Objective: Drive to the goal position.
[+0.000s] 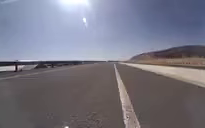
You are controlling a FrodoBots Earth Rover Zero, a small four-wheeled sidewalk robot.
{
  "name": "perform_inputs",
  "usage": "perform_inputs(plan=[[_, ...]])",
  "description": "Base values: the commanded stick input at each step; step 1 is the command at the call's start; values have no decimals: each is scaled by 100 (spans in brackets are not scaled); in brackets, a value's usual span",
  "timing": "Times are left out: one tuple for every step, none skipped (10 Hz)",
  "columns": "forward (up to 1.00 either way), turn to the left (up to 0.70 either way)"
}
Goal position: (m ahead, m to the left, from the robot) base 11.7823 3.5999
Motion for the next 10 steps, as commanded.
perform_inputs(plan=[[100, 0], [100, 0], [100, 0], [100, 0], [100, 0], [100, 0], [100, 0], [100, 0], [100, 0], [100, 0]])
